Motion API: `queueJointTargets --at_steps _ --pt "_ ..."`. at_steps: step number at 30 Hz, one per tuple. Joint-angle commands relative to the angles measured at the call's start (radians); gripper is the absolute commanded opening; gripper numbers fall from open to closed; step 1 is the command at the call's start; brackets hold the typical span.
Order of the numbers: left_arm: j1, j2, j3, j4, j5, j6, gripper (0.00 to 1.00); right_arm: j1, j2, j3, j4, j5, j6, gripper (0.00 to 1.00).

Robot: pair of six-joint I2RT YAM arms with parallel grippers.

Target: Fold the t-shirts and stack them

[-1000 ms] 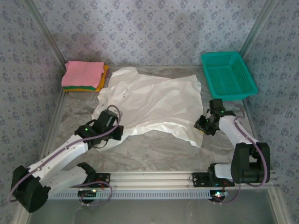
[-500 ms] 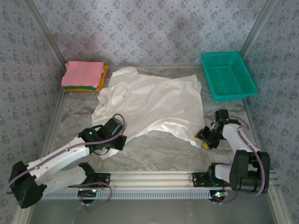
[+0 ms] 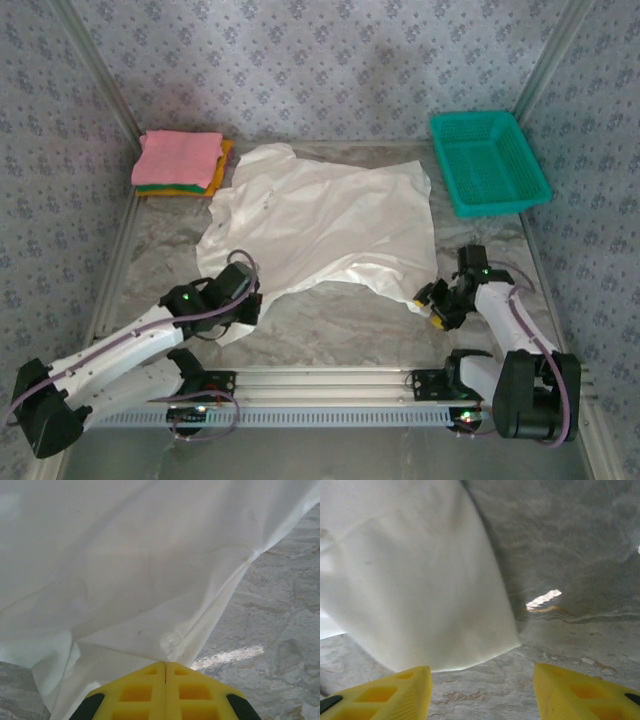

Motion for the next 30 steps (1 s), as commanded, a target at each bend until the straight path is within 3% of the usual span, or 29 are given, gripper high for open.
queueJointTargets --at_steps 1,4,9,11,17,26,28,30 --pt "-0.005 -0.017 -0.021 0.022 -0.037 -0.016 0.0 0.01 0.023 -0.031 0.105 0.006 0.07 0.57" --pt "-0.004 -0.018 -0.023 0.027 -0.053 -0.005 0.0 0.017 0.062 -0.043 0.216 0.01 0.081 0.47" --pt "-0.003 -0.05 -0.019 0.0 -0.116 -0.009 0.0 0.016 0.054 0.033 0.134 0.086 0.03 0.07" --pt "-0.002 -0.078 -0.018 -0.007 -0.13 -0.017 0.0 0.002 0.014 0.076 0.071 0.114 0.011 0.0" --pt "0.003 -0.155 0.004 -0.058 -0.164 -0.017 0.0 -0.088 -0.088 0.194 -0.098 0.126 -0.065 0.0" --pt "0.004 -0.107 0.103 -0.126 -0.128 0.034 0.0 -0.154 -0.164 0.241 -0.249 0.099 -0.065 0.0" --pt "0.004 -0.086 0.108 -0.106 -0.065 0.059 0.0 -0.161 -0.186 0.231 -0.273 0.091 -0.065 0.13" --pt "0.004 -0.065 0.129 -0.111 -0.006 0.079 0.0 -0.166 -0.21 0.227 -0.297 0.073 -0.065 0.17"
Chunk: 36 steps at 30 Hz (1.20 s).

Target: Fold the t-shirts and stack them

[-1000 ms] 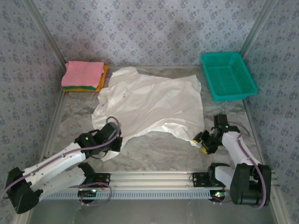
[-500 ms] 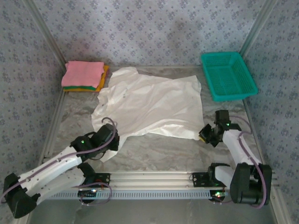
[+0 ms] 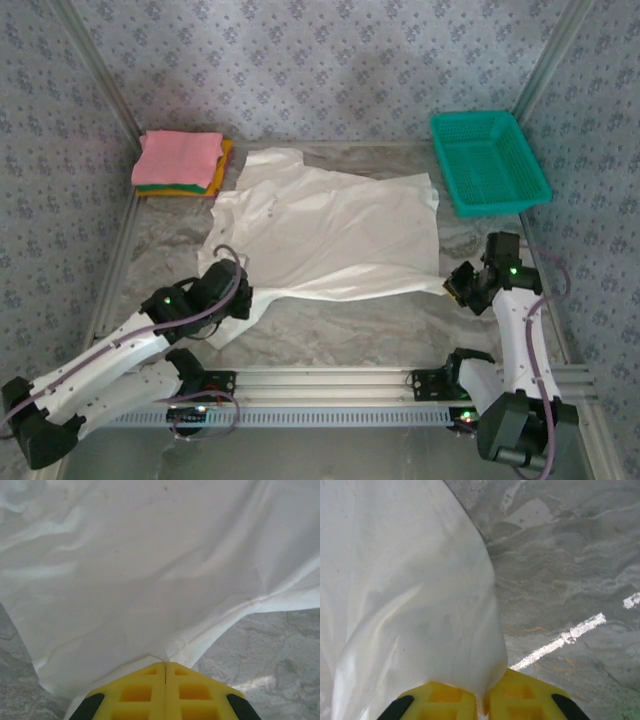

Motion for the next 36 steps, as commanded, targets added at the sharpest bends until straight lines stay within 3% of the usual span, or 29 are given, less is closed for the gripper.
queueJointTargets --at_steps 1,2,5,6,8,10,12,15,17,18,22,24,25,28,30,36 --pt "0.002 0.021 0.057 -0.035 0.099 0.061 0.03 -0.011 -0.042 0.01 -0.103 -0.028 -0.009 0.25" --pt "0.001 0.016 0.071 -0.031 0.145 0.093 0.14 -0.013 -0.051 0.023 -0.115 -0.035 -0.01 0.34" --pt "0.001 -0.038 0.108 0.006 0.272 0.18 0.42 -0.013 -0.061 0.093 -0.149 -0.008 -0.048 0.36" --pt "0.001 -0.062 0.117 0.035 0.354 0.218 0.43 -0.013 -0.055 0.12 -0.155 -0.002 -0.055 0.37" --pt "0.001 -0.095 0.136 0.085 0.501 0.275 0.37 -0.013 -0.034 0.165 -0.165 0.014 -0.074 0.37" --pt "0.002 -0.103 0.147 0.113 0.565 0.287 0.28 -0.013 -0.016 0.19 -0.147 0.019 -0.08 0.37" --pt "0.002 -0.064 0.148 0.091 0.469 0.288 0.29 -0.013 0.001 0.187 -0.098 0.028 -0.082 0.38" --pt "0.05 0.058 0.112 0.057 0.255 0.204 0.09 0.011 0.039 0.139 0.011 -0.007 -0.068 0.35" --pt "0.129 0.139 0.062 0.111 0.274 0.134 0.22 0.068 0.072 0.115 0.082 0.014 -0.052 0.32" --pt "0.168 0.176 0.034 0.183 0.28 0.106 0.2 0.12 0.102 0.12 0.105 0.048 -0.057 0.3" --pt "0.331 0.314 0.028 0.31 0.257 0.107 0.13 0.336 0.314 0.236 0.135 0.204 -0.118 0.11" --pt "0.402 0.415 0.067 0.36 0.26 0.156 0.09 0.4 0.441 0.294 0.175 0.248 -0.129 0.0" --pt "0.437 0.481 0.11 0.361 0.247 0.174 0.03 0.419 0.506 0.328 0.208 0.275 -0.14 0.0" --pt "0.525 0.664 0.216 0.413 0.233 0.218 0.0 0.414 0.704 0.448 0.266 0.321 -0.157 0.0" --pt "0.579 0.778 0.277 0.45 0.281 0.207 0.0 0.385 0.866 0.58 0.282 0.296 -0.16 0.0" --pt "0.63 1.021 0.418 0.483 0.264 0.198 0.0 0.345 1.204 0.858 0.265 0.265 -0.155 0.0"
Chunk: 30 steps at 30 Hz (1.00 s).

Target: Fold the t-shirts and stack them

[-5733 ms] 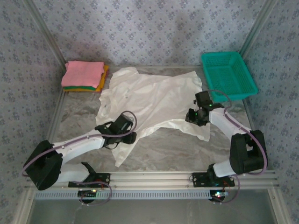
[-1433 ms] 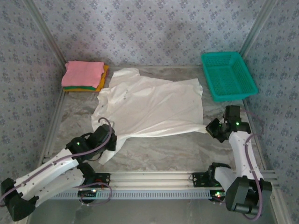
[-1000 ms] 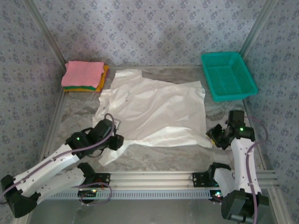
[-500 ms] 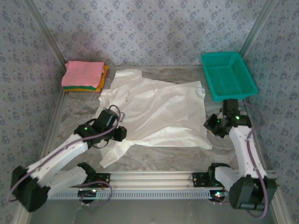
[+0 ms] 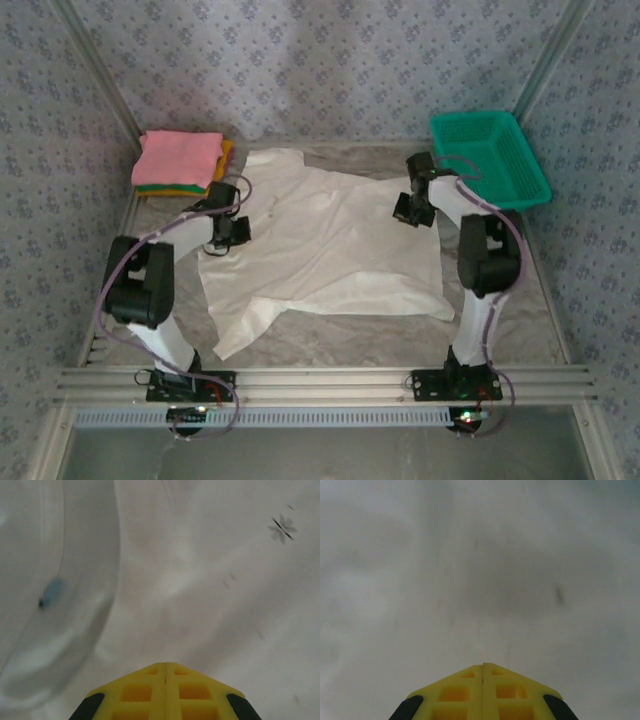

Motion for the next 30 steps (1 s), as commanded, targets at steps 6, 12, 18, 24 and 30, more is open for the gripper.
queueJointTargets --at_steps 6,12,18,24,30 --pt "0.019 0.168 0.122 -0.004 -0.005 -0.061 0.0 -0.045 0.251 0.235 -0.024 -0.031 0.012 0.0" --pt "0.023 0.202 0.14 0.054 0.014 -0.121 0.0 -0.049 0.398 0.476 -0.045 -0.089 0.032 0.0" --pt "0.025 0.346 0.383 -0.012 0.037 -0.119 0.0 -0.059 0.553 0.786 -0.11 -0.116 0.064 0.0" --pt "0.024 0.43 0.6 -0.101 0.044 -0.081 0.0 -0.077 0.543 0.84 -0.105 -0.128 0.087 0.0" --pt "0.022 0.264 0.375 -0.001 0.005 -0.117 0.0 -0.046 0.312 0.614 -0.05 -0.149 0.04 0.0"
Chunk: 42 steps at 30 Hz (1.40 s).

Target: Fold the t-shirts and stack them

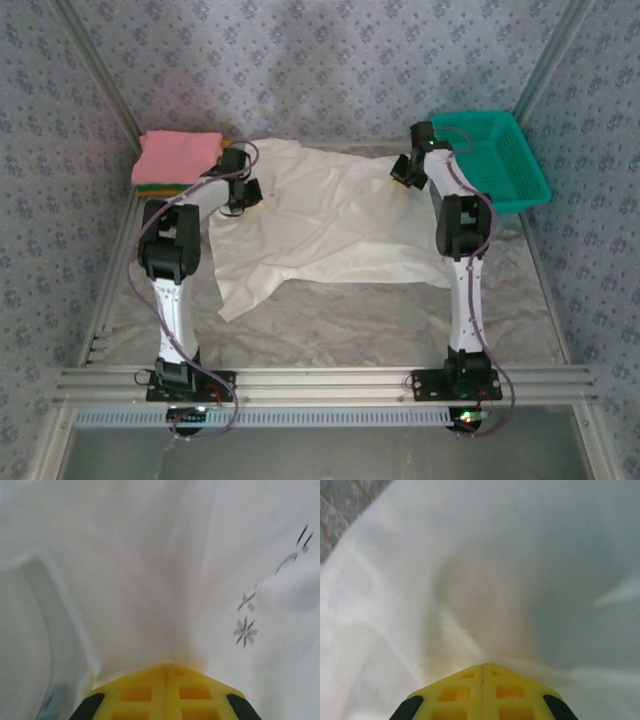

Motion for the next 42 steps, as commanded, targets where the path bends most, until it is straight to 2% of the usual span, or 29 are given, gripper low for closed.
queueJointTargets --at_steps 1,6,9,12,13,14,16,18,20,27,29,30,37,42 --pt "0.006 -0.133 -0.135 0.01 -0.043 -0.006 0.0 0.032 -0.23 -0.175 0.031 -0.027 -0.017 0.0" --pt "0.009 -0.336 -0.285 -0.01 -0.099 0.047 0.0 0.059 -0.535 -0.553 0.13 -0.017 -0.105 0.0" --pt "-0.022 -0.509 -0.366 -0.028 -0.059 0.091 0.0 0.08 -0.745 -0.789 0.191 0.015 -0.132 0.07" --pt "-0.139 -0.633 -0.42 -0.106 -0.044 0.186 0.19 0.072 -0.93 -1.008 0.235 0.019 -0.13 0.1" --pt "-0.169 -0.651 -0.44 -0.132 -0.003 0.21 0.32 0.071 -0.986 -1.089 0.25 0.028 -0.133 0.1" --pt "-0.184 -0.659 -0.455 -0.156 0.028 0.214 0.41 0.071 -1.026 -1.139 0.261 0.028 -0.139 0.1" --pt "-0.19 -0.655 -0.488 -0.211 0.094 0.206 0.49 0.069 -1.095 -1.222 0.268 0.043 -0.143 0.11" --pt "-0.193 -0.651 -0.515 -0.247 0.103 0.194 0.57 0.066 -1.131 -1.271 0.276 0.048 -0.147 0.12" --pt "-0.205 -0.656 -0.534 -0.275 0.107 0.166 0.57 0.06 -1.142 -1.29 0.275 0.045 -0.144 0.12" --pt "-0.317 -0.727 -0.615 -0.39 -0.057 -0.054 0.52 0.063 -1.111 -1.287 0.291 0.037 -0.154 0.13" --pt "-0.334 -0.756 -0.653 -0.38 -0.087 -0.093 0.54 0.063 -1.099 -1.283 0.297 0.036 -0.159 0.12" --pt "-0.335 -0.765 -0.677 -0.359 -0.103 -0.102 0.59 0.064 -1.092 -1.284 0.303 0.03 -0.16 0.12" --pt "-0.318 -0.713 -0.692 -0.207 -0.142 -0.007 0.6 0.067 -1.06 -1.275 0.309 0.013 -0.167 0.12" --pt "-0.276 -0.617 -0.682 -0.129 -0.097 0.026 0.51 0.067 -1.074 -1.289 0.312 0.028 -0.16 0.12"
